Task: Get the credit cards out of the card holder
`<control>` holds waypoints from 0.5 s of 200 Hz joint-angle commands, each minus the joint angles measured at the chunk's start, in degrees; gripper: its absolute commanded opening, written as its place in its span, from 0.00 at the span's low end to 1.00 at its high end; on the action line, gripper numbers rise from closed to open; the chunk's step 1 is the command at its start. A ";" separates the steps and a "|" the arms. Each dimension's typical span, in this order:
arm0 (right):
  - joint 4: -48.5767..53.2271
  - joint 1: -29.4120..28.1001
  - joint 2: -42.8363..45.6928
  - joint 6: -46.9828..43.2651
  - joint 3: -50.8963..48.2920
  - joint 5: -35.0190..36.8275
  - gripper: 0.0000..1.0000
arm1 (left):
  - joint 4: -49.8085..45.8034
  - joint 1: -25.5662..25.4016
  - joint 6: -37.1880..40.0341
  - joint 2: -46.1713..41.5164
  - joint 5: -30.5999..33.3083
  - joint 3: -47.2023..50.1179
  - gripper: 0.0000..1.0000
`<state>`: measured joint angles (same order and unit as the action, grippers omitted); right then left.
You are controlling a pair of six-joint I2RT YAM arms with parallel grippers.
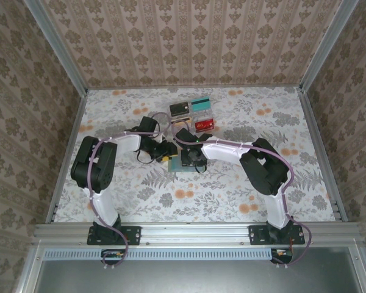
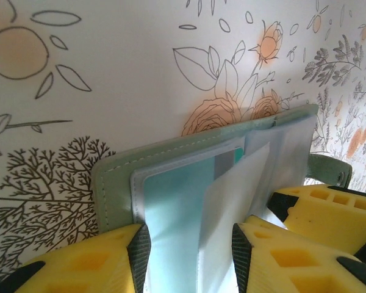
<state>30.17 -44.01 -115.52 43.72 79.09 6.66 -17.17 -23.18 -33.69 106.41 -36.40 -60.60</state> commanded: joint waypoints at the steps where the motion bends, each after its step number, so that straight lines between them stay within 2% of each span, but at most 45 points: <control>1: 2.19 0.88 -2.61 1.10 -2.76 -0.68 0.42 | -0.77 -0.15 1.50 1.58 -1.92 -1.49 0.43; 47: 2.00 0.90 -2.68 1.06 -2.81 -0.94 0.42 | -0.10 -0.46 2.05 1.87 -4.48 -1.98 0.36; 100: 1.36 1.04 -0.62 0.44 -2.96 -0.86 0.42 | 1.20 -0.64 2.30 1.27 -6.98 -2.15 0.32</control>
<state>29.87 -43.97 -115.22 43.70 78.76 6.48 -16.88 -23.42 -32.93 107.31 -40.62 -61.45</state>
